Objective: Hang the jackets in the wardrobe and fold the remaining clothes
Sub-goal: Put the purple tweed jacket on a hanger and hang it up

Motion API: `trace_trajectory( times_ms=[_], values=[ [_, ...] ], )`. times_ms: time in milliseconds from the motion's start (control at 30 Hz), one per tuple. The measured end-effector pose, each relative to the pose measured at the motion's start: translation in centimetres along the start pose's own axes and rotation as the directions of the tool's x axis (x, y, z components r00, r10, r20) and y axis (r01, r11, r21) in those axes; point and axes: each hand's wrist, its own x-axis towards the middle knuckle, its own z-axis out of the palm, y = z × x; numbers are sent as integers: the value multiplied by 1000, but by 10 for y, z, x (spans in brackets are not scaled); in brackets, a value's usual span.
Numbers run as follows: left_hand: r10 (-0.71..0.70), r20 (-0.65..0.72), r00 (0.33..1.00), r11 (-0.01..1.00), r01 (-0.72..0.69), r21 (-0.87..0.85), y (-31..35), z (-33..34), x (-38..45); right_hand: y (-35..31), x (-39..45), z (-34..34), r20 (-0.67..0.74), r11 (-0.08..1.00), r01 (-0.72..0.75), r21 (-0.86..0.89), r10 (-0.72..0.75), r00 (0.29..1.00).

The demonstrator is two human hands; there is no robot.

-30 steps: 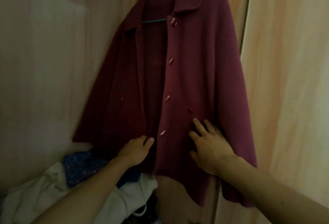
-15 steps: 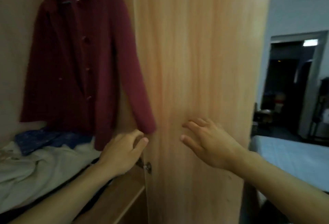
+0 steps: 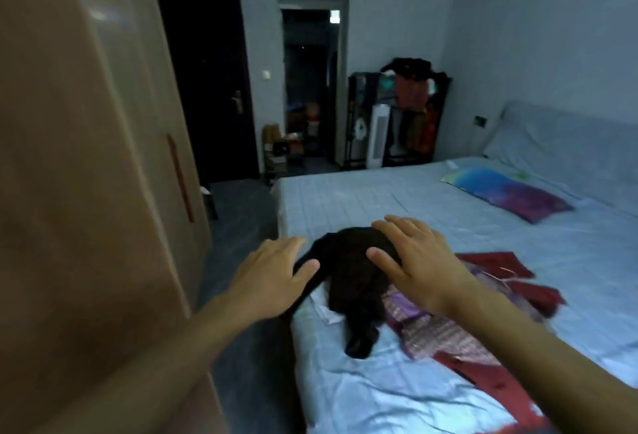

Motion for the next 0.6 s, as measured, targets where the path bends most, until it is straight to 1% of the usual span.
trace_trajectory(
  times_ms=[100,200,267,367,433,600],
  values=[
    [59,106,993,994,-49,-93,25,53,62,66,-11,1,12,986,-158,-57,159,987],
    [98,234,967,987,-63,-150,52,100,118,129,-20,1,13,943,-325,-73,327,945],
    [137,282,950,980,-87,-181,72,128,150,166,-26,5,18,911,-405,-79,407,913],
    [217,307,927,967,-162,-197,101,161,195,208,-36,18,26,861,-501,-87,504,863],
    [258,312,914,955,-192,-225,121,177,216,228,-45,24,68,825,-557,-96,563,823],
    [369,309,876,916,-289,-277,160,219,255,285,-57,37,126,764,-631,-133,645,754]
  ],
)
